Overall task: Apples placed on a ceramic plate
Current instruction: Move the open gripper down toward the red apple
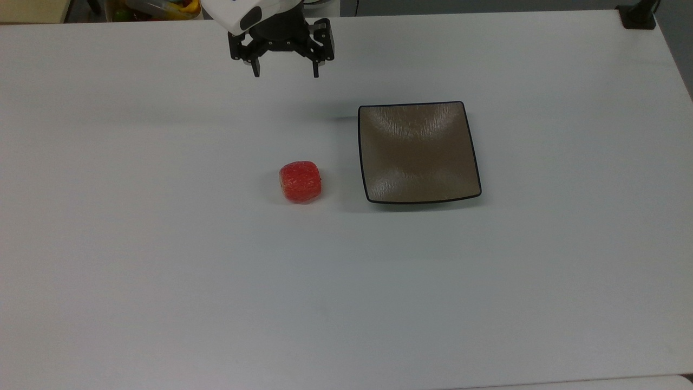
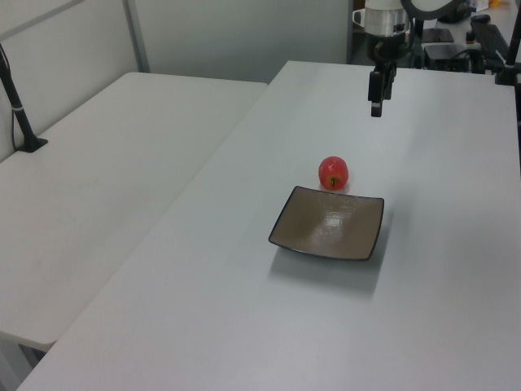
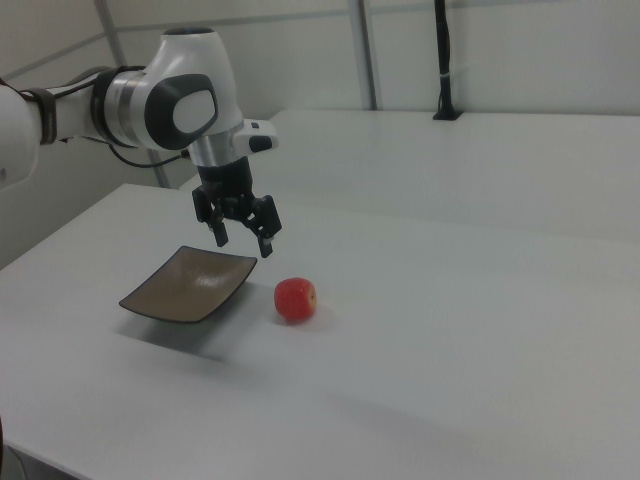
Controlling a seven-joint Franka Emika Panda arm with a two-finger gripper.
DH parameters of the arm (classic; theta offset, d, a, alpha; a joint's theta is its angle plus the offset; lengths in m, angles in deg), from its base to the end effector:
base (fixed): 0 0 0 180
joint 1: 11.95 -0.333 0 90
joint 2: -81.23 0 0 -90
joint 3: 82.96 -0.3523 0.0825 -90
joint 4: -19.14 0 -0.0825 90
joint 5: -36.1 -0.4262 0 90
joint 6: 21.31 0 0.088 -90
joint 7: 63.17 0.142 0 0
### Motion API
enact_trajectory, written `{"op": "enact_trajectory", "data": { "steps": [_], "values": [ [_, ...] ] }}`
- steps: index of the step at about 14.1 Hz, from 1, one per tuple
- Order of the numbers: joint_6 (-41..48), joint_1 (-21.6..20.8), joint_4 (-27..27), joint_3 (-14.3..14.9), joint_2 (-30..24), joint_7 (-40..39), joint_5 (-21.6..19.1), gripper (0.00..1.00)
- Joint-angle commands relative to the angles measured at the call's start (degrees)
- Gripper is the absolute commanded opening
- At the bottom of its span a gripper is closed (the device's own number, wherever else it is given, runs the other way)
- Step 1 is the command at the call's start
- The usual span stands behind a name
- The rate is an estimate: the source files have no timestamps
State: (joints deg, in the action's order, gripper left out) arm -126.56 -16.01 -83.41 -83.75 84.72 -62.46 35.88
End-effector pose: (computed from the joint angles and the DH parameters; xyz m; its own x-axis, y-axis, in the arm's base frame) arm 0.6200 0.0529 0.4980 0.9974 0.0712 -0.0138 0.0711 -0.9975 -0.0044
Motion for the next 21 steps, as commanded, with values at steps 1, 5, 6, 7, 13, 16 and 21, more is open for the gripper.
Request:
{"op": "enact_trajectory", "data": {
  "steps": [1, 5, 6, 7, 13, 16, 21],
  "values": [
    [-0.93, -1.04, -0.55, 0.44, -0.06, -0.36, 0.58, 1.0],
    [-0.92, -1.04, -0.55, 0.44, -0.24, -0.27, 0.49, 1.0],
    [-0.92, -1.04, -0.55, 0.44, -0.33, -0.27, 0.49, 1.0],
    [-1.1, -0.95, -0.46, 0.44, -0.15, -0.27, 0.49, 1.0],
    [-7.15, -0.95, -0.46, 0.35, 2.92, 19.12, -2.76, 1.0],
    [-11.63, -0.95, -0.55, 0.35, 4.42, 28.44, -2.76, 1.0],
    [-16.56, -0.95, -0.55, 0.17, 5.91, 35.48, -2.76, 1.0]
  ]
}}
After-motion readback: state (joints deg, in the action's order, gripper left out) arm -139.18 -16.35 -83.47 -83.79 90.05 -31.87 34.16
